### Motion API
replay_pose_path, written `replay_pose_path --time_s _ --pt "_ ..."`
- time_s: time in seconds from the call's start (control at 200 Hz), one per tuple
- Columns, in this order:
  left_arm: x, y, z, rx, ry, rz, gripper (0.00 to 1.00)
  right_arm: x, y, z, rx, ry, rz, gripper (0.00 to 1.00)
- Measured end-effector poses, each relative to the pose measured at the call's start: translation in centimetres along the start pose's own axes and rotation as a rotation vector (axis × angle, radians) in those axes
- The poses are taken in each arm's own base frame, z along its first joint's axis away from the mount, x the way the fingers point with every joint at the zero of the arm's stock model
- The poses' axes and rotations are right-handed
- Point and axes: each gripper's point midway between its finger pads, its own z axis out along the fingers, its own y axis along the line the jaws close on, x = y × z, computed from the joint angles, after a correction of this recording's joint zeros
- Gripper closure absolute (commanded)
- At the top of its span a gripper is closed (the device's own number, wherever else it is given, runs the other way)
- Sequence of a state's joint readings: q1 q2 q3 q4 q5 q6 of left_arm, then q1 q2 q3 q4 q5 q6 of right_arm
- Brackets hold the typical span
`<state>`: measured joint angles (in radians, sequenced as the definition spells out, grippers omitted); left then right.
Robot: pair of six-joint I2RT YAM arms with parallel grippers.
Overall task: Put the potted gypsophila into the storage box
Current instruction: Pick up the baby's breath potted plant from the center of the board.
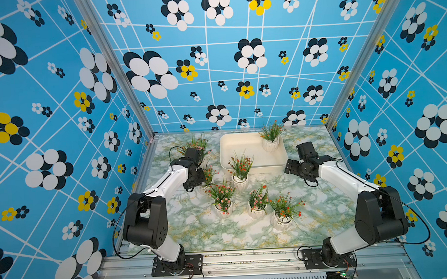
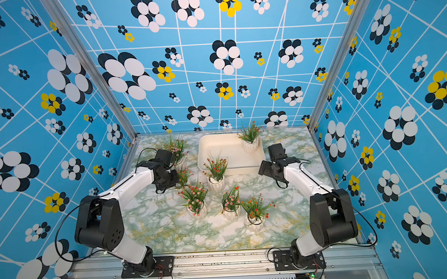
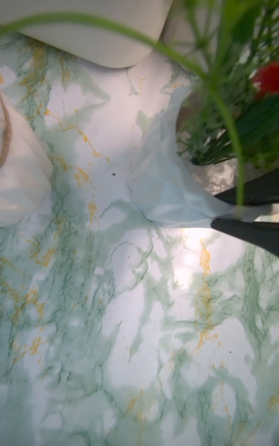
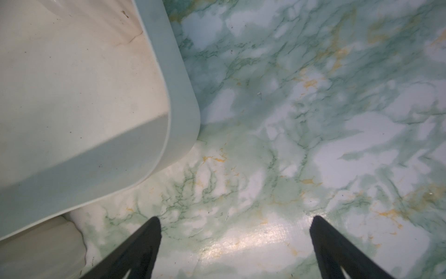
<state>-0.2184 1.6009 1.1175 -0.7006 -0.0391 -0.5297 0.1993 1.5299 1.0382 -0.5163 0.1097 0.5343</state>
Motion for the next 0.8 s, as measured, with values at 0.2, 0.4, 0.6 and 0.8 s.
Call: replay_pose_path --time_s 0.2,0.4,0.6,0.8 --pt "0.1 0.4 -0.9 -0.027 0.016 0.022 1.00 0.1 0.1 0.0 -0.008 0.005 -0.002 0.01" --pt "-0.2 0.7 -3.6 -0.042 0.015 0.061 1.00 0.0 0.1 0.0 -0.009 0.006 -0.005 0.01" --pt "-2.0 -0.2 -7.2 -0.016 -0.033 0.102 1.00 0.1 -0.1 0.0 -0.007 0.009 -0.010 0.01" --pt "-4.5 -1.7 -12.2 0.033 -0.100 0.148 1.00 0.0 -0.4 0.0 -0.003 0.014 -0.012 0.01"
